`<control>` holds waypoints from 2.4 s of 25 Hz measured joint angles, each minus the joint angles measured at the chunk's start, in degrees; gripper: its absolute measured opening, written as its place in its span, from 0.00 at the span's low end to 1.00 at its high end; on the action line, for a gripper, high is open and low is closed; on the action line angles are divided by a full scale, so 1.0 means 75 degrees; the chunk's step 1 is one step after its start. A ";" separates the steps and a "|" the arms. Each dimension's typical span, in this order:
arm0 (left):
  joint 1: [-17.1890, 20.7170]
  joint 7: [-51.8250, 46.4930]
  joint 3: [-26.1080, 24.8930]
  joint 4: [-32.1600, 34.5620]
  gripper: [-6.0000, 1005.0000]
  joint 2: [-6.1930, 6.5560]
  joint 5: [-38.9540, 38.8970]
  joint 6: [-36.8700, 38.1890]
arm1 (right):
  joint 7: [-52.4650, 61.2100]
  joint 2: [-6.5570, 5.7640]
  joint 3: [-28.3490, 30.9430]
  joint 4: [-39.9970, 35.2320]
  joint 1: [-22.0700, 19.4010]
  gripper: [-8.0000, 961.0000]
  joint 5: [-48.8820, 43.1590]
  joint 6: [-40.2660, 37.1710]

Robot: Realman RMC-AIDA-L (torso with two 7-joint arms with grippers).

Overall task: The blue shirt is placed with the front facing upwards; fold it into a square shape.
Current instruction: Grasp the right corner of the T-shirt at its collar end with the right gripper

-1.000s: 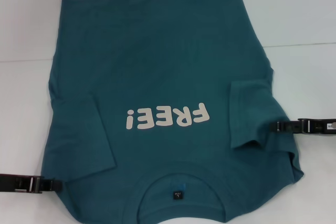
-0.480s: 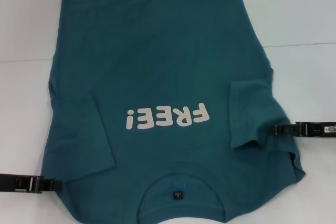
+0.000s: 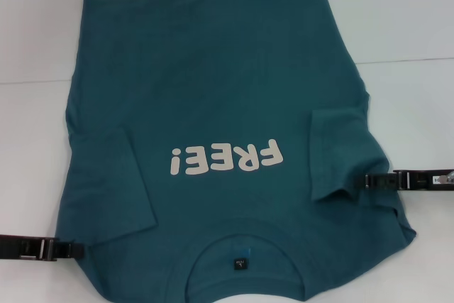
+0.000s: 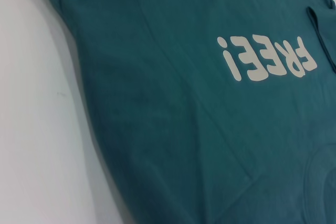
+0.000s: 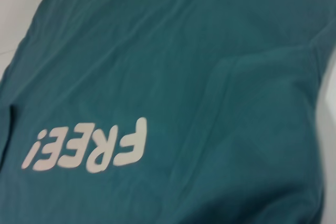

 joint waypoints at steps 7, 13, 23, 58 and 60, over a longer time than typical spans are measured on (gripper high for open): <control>0.0000 0.0000 0.0000 0.0000 0.03 0.0000 0.0000 0.0000 | -0.0069 -0.0043 0.0076 -0.0035 -0.0072 0.96 0.0235 -0.0673; -0.0017 0.0000 0.0000 0.0000 0.03 0.0000 0.0000 0.0000 | -0.0086 -0.0031 0.0041 -0.0035 -0.0059 0.96 0.0319 -0.0973; -0.0024 0.0000 0.0000 0.0000 0.03 -0.0001 0.0000 -0.0007 | -0.0127 -0.0059 0.0062 -0.0037 -0.0064 0.96 0.0325 -0.1236; -0.0047 -0.0001 -0.0001 -0.0082 0.03 -0.0012 0.0001 -0.0098 | -0.0041 -0.0282 0.0100 -0.0003 -0.0321 0.95 0.0260 -0.1509; -0.0047 0.0000 0.0000 -0.0083 0.03 -0.0013 0.0000 -0.0099 | -0.0005 -0.0305 0.0100 -0.0006 -0.0340 0.95 0.0253 -0.1507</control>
